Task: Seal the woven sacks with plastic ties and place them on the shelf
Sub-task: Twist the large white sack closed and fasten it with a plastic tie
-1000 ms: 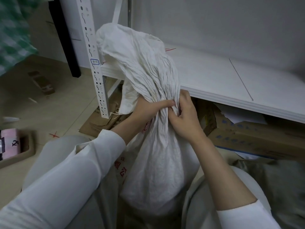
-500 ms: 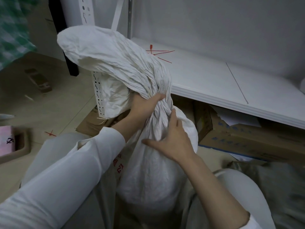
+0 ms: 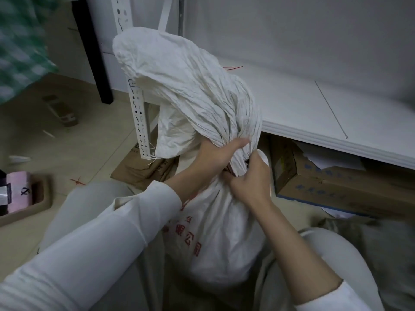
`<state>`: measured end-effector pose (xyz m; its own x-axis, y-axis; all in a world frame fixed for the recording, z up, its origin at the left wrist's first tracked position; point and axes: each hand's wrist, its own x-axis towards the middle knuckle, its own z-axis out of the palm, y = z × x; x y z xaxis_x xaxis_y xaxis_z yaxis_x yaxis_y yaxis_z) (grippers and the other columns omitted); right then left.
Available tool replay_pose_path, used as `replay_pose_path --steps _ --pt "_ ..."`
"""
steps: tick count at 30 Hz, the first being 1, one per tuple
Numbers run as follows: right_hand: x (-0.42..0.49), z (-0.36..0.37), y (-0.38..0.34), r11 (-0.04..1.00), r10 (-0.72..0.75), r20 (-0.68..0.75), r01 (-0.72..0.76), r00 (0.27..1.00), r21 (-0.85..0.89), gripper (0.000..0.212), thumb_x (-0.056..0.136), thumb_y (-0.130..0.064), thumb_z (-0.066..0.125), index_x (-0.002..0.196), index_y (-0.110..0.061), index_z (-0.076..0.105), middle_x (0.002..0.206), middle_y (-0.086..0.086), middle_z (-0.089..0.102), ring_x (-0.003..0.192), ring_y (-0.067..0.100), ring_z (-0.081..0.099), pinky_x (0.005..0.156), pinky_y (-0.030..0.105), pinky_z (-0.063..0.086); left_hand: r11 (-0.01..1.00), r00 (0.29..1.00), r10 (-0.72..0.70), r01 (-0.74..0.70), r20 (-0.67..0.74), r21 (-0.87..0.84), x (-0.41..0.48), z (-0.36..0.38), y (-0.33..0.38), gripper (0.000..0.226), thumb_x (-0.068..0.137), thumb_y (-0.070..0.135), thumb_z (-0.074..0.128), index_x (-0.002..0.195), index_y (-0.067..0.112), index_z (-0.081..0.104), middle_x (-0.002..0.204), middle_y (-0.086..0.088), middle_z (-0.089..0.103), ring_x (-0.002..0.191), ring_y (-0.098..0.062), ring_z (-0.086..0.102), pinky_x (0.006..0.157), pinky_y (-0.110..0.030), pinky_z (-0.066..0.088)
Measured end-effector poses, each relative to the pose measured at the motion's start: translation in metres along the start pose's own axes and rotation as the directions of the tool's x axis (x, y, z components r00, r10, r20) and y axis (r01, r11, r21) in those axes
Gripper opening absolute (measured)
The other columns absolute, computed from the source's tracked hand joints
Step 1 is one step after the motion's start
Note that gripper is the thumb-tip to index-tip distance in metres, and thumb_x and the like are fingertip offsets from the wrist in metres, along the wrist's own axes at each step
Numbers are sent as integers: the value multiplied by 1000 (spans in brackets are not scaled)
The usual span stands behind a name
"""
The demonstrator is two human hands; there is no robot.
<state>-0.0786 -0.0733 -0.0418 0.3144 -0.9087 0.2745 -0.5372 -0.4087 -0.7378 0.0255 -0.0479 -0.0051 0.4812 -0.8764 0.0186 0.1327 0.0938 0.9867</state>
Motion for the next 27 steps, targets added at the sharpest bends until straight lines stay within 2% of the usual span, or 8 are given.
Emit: replay_pose_path --steps 3,7,9,13,18,21,24,27 --pt "4 -3 2 998 -45 -26 46 999 43 35 74 -16 77 102 -10 58 86 -8 57 76 3 53 61 13 41 999 998 41 -42 55 11 -2 -2 3 40 81 7 75 114 20 57 96 21 60 74 24 57 67 2 43" --pt "13 -7 7 991 -122 -55 125 991 43 16 77 -13 70 89 -5 64 76 -8 60 74 10 60 58 21 46 993 985 97 -105 144 50 -4 -3 7 43 83 4 72 122 13 57 113 12 63 93 17 58 83 -3 45" --pt "17 -12 8 983 -174 -24 175 985 49 8 77 -18 62 79 -10 64 69 -11 59 70 8 61 54 15 41 990 976 116 -129 186 63 -5 -3 7 39 85 3 70 116 21 56 107 19 61 92 20 57 81 -1 43" --pt "26 -19 11 975 -217 77 212 973 65 18 82 -19 58 92 -10 71 82 -8 66 83 7 64 67 10 46 982 966 138 -161 217 96 -5 -4 4 42 86 10 71 124 19 58 111 21 61 100 17 57 92 -5 43" --pt "27 -19 24 986 -98 228 126 969 -110 26 87 -11 61 111 -2 63 102 11 68 96 26 64 82 42 53 968 960 109 -161 256 194 2 -9 -9 51 83 19 75 131 18 55 122 15 60 112 9 55 99 -12 43" --pt "21 -31 23 991 -44 248 74 968 -112 50 83 -17 70 128 -7 49 104 -2 63 96 19 61 81 32 51 958 958 96 -163 272 237 6 -7 -12 56 81 24 77 132 20 53 129 11 58 119 1 54 104 -19 42" --pt "9 -33 24 994 5 251 23 968 -111 62 77 -18 77 128 -10 44 92 -20 46 90 9 52 72 18 40 967 956 67 -133 285 218 10 -7 -13 49 81 19 77 126 21 56 119 15 62 108 9 58 98 -15 46" --pt "-2 -28 32 987 61 173 -34 983 -154 73 67 -30 84 126 -13 45 108 -6 46 100 8 43 80 21 37 967 946 51 -127 319 222 8 -4 -12 50 83 19 75 127 25 53 115 21 59 102 14 56 93 -9 45"
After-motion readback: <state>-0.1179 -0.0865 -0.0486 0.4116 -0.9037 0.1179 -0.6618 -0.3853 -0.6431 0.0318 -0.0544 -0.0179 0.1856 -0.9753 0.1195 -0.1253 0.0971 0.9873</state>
